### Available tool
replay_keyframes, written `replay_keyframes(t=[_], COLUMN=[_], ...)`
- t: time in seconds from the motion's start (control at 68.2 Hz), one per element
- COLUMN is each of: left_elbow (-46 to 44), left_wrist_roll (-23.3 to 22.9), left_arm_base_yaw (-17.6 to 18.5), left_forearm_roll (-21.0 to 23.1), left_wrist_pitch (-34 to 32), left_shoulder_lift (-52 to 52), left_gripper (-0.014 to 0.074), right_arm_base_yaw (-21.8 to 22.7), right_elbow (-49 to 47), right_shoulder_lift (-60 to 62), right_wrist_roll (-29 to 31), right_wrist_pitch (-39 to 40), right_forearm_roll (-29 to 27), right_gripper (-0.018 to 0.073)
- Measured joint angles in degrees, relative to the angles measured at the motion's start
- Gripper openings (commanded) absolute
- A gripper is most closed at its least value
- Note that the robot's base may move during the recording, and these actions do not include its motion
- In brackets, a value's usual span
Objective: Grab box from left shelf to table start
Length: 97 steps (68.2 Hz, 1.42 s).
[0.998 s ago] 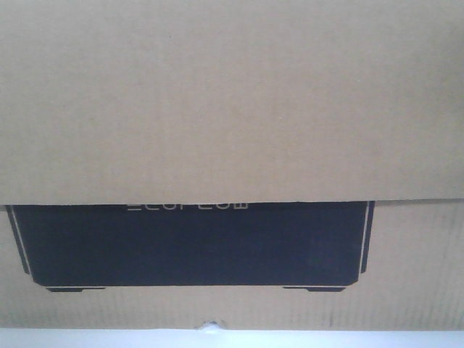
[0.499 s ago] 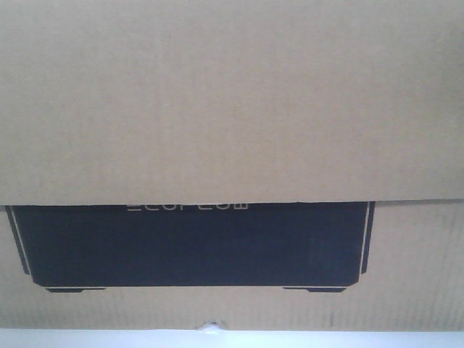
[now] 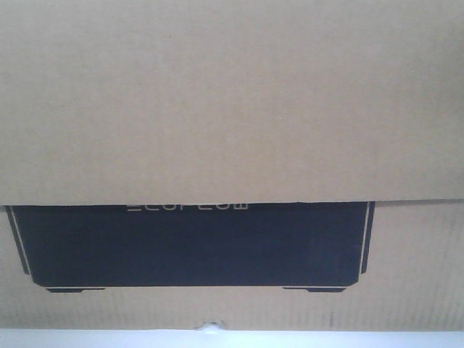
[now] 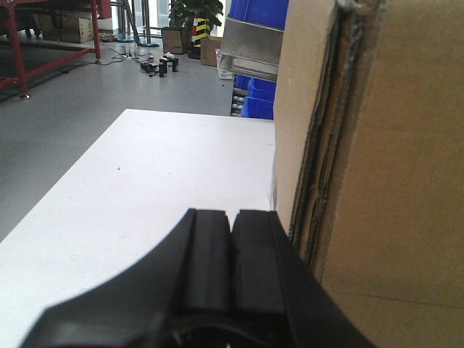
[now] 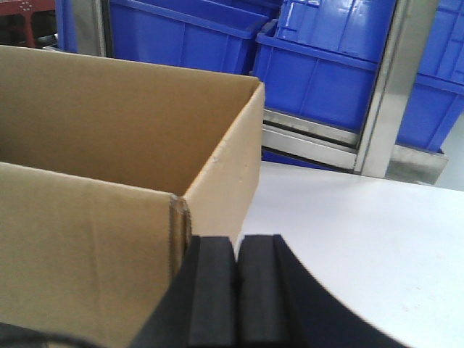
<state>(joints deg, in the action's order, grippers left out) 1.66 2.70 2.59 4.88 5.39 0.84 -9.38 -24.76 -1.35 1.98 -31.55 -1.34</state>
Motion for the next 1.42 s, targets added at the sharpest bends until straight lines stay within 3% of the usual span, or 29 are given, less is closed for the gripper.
replay_keyframes(t=[0.293, 0.469, 0.631, 1.423], left_elbow=[0.0, 0.1, 0.1, 0.1], left_wrist_roll=[0.0, 0.0, 0.0, 0.0], left_arm_base_yaw=[0.0, 0.0, 0.0, 0.0], left_forearm_roll=[0.0, 0.0, 0.0, 0.0], left_wrist_pitch=[0.0, -0.1, -0.1, -0.1], left_shoulder_lift=[0.0, 0.0, 0.0, 0.0], left_gripper=[-0.0099, -0.0099, -0.0099, -0.0099], right_arm_base_yaw=[7.0, 8.4, 8.4, 8.4], right_elbow=[14.5, 25.1, 26.4, 26.4], right_shoulder_lift=[1.8, 1.9, 1.9, 1.9], right_wrist_roll=[0.1, -0.1, -0.4, -0.6], right_wrist_pitch=[10.3, 20.9, 25.8, 26.4], right_forearm_roll=[0.8, -0.4, -3.2, -3.7], right_gripper=[0.0058, 0.0058, 0.0058, 0.0058])
